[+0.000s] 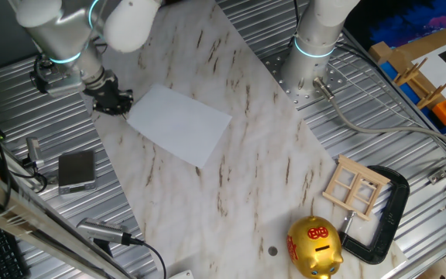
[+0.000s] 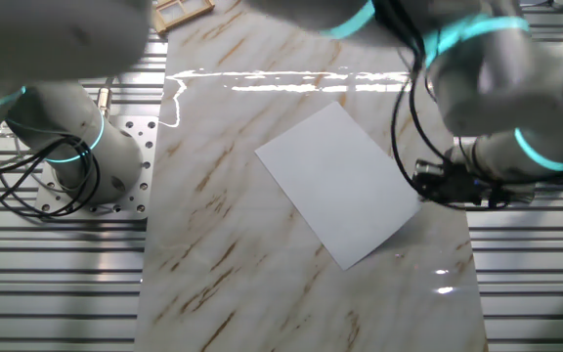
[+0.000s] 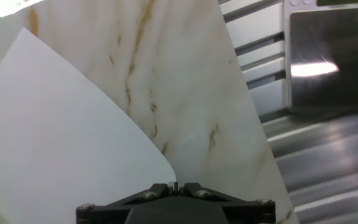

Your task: Flip over and spread out the paper that is laid flat on the table

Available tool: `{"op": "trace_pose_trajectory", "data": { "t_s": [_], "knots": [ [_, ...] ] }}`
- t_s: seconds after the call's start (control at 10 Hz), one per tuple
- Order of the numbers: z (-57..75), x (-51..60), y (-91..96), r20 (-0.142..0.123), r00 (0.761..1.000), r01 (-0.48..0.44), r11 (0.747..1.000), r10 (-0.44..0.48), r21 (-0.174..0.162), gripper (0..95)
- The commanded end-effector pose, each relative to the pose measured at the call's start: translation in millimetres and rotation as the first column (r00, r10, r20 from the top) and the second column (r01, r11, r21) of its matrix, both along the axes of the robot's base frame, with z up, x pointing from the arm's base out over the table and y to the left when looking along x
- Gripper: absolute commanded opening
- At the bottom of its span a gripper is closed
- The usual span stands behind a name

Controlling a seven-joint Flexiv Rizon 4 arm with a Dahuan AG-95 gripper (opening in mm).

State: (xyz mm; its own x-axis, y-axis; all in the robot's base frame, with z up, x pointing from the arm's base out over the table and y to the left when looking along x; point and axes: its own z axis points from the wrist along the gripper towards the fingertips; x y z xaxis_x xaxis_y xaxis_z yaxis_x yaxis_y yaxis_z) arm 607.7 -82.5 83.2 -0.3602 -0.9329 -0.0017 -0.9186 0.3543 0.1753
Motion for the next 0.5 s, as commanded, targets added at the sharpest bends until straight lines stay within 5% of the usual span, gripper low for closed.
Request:
{"op": "trace_pose_trajectory", "data": {
  "t_s": [0.1,0.5],
  "knots": [
    [41.6,-13.1,1.5,-0.005,0.993,0.121,0.991,-0.121,-0.05,0.0],
    [85.8,-42.0,3.0,-0.005,0.98,0.198,0.977,-0.199,-0.08,0.0]
  ]
}}
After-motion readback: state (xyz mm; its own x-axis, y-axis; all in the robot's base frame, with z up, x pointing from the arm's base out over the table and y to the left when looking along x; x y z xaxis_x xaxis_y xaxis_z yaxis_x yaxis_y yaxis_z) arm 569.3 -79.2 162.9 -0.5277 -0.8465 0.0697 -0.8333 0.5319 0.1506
